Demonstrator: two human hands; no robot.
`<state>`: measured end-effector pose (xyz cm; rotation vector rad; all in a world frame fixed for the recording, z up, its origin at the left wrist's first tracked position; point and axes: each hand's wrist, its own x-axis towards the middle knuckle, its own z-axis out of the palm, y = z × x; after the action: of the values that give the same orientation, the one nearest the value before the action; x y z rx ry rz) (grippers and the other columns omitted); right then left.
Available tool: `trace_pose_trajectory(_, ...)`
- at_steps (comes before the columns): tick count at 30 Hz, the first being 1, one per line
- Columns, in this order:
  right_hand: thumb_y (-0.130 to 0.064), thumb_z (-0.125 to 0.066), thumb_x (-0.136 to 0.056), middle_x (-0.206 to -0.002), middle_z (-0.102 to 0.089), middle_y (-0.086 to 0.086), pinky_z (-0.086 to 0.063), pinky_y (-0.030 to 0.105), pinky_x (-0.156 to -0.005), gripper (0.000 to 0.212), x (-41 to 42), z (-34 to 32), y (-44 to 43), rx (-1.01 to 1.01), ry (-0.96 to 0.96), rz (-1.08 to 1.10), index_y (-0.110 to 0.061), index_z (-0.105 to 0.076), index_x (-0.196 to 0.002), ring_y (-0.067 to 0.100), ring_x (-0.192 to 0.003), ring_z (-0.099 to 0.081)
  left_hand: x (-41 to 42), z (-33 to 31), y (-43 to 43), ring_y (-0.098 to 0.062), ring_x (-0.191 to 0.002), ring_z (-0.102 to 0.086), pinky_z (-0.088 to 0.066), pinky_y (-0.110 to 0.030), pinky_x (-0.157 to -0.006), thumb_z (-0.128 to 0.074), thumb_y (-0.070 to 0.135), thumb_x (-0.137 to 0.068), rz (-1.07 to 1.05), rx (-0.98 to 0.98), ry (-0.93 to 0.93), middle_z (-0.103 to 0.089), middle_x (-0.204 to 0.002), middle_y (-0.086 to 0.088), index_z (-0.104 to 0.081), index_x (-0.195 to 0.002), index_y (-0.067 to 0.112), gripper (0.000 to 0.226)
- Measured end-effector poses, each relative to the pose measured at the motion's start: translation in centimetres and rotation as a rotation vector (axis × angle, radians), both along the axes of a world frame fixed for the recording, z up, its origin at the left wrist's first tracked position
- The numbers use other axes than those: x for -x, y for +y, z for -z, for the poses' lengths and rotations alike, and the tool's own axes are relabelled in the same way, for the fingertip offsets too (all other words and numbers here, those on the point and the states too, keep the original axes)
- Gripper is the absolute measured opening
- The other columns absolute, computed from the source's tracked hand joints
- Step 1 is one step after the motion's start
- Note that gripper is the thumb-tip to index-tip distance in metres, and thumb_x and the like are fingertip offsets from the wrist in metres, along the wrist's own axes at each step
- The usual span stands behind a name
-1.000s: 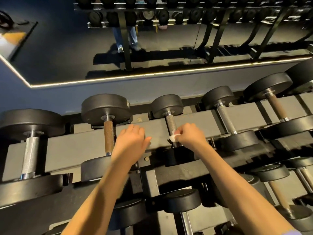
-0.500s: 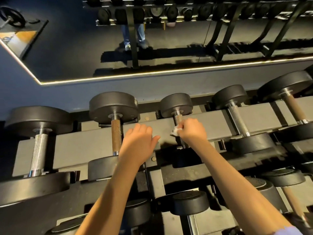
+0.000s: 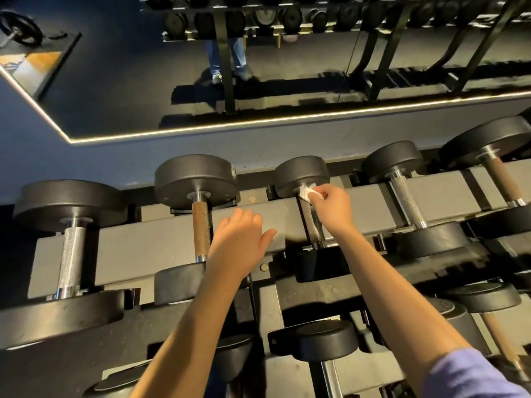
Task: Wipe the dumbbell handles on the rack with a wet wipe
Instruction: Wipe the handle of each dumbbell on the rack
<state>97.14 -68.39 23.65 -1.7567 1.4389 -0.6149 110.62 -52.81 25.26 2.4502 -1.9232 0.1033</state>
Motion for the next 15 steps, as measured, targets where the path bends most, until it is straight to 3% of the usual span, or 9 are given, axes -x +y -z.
trace_pose_trajectory(4, -0.017, -0.057, -0.091, -0.093, -0.065, 0.006, -0.04, 0.027, -0.069, 0.021, 1.7, 1.1, 0.9, -0.008, 0.146, -0.061, -0.008, -0.067, -0.107, 0.022, -0.085, -0.06, 0.0, 0.1, 0.0, -0.017, -0.094, -0.058, -0.046, -0.029, -0.079, -0.019, 0.052, -0.093, -0.005, 0.0, -0.013, -0.065, -0.099, -0.001, -0.064, -0.107, 0.016, 0.06)
trace_pose_trajectory(7, -0.018, -0.059, -0.089, -0.088, -0.065, 0.005, -0.047, 0.032, -0.066, 0.016, 2.9, 1.1, 1.4, -0.054, 0.284, -0.151, -0.012, -0.066, -0.101, 0.02, -0.079, -0.061, -0.1, 0.0, 0.1, -0.018, -0.092, -0.059, -0.048, -0.03, -0.077, -0.021, 0.051, -0.094, 0.005, -0.022, -0.008, -0.065, -0.097, -0.002, -0.065, -0.105, 0.014, 0.058)
trace_pose_trajectory(10, -0.015, -0.061, -0.087, -0.091, -0.065, 0.006, -0.053, 0.034, -0.073, 0.014, 3.4, 0.4, 1.3, -0.102, 0.358, -0.211, -0.012, -0.066, -0.1, 0.02, -0.082, -0.062, 0.0, -0.3, 0.1, -0.021, -0.092, -0.059, -0.048, -0.033, -0.077, -0.027, 0.047, -0.095, 0.024, -0.027, 0.025, -0.065, -0.097, -0.004, -0.065, -0.107, 0.012, 0.053)
trace_pose_trajectory(13, -0.017, -0.061, -0.087, -0.092, -0.066, 0.005, -0.052, 0.033, -0.076, 0.013, 4.1, -0.4, 1.6, -0.097, 0.361, -0.245, -0.012, -0.066, -0.099, 0.02, -0.084, -0.061, 0.2, -0.8, 0.6, -0.022, -0.094, -0.06, -0.048, -0.034, -0.078, -0.031, 0.042, -0.097, 0.064, 0.02, 0.067, -0.066, -0.099, -0.005, -0.065, -0.109, 0.01, 0.047)
trace_pose_trajectory(15, -0.02, -0.06, -0.089, -0.093, -0.066, 0.005, -0.053, 0.035, -0.077, 0.015, 5.3, -0.6, 1.9, -0.071, 0.302, -0.196, -0.014, -0.065, -0.102, 0.019, -0.084, -0.061, 0.9, -1.2, 0.4, -0.02, -0.109, -0.055, -0.043, -0.032, -0.09, -0.032, 0.036, -0.1, 0.059, 0.043, 0.201, -0.062, -0.115, -0.003, -0.058, -0.123, 0.013, 0.042)
